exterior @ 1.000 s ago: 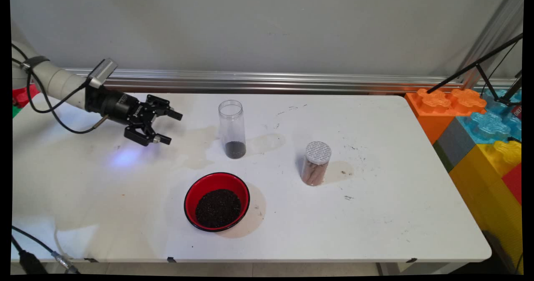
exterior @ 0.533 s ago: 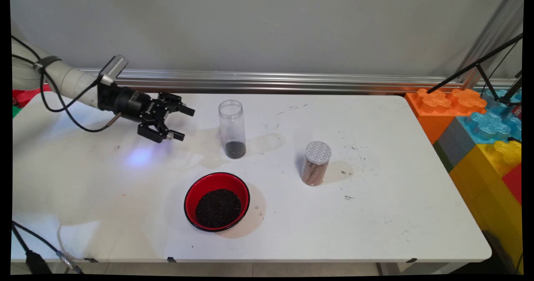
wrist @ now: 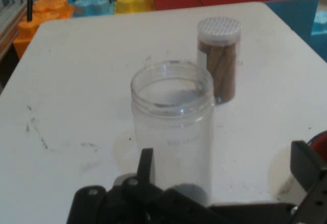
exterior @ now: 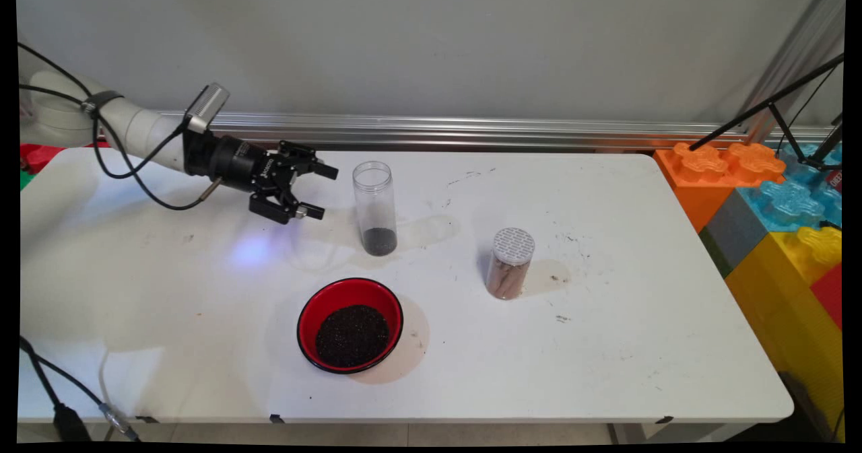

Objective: Pick up the black seasoning powder from the table

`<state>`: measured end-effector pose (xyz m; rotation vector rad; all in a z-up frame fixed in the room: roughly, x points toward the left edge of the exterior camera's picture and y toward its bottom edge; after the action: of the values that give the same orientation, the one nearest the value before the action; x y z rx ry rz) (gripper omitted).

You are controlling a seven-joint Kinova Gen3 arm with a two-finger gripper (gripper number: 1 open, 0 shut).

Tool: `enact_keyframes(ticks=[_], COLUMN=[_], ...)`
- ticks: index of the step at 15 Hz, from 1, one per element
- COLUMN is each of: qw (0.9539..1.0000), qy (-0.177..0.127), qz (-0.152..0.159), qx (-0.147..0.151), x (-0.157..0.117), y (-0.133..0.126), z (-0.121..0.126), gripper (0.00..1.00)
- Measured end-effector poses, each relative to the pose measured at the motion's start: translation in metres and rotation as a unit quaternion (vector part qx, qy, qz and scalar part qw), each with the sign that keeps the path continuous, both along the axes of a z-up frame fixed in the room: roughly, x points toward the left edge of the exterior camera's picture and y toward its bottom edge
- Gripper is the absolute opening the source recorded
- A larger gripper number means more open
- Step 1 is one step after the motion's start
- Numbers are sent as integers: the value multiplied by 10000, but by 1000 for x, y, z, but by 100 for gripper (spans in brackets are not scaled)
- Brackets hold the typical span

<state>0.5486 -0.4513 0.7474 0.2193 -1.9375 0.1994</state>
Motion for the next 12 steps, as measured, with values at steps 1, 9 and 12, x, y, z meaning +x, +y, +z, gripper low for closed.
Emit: enact_keyframes(ticks=[1, 9, 12], qw=[10000, 9997, 9996], qy=[18, 113, 132], qz=[13, 87, 104], qx=[-29, -188, -230], x=[-4, -30, -38], y=[-2, -17, -21], z=[0, -3, -4], gripper=[100, 100, 100])
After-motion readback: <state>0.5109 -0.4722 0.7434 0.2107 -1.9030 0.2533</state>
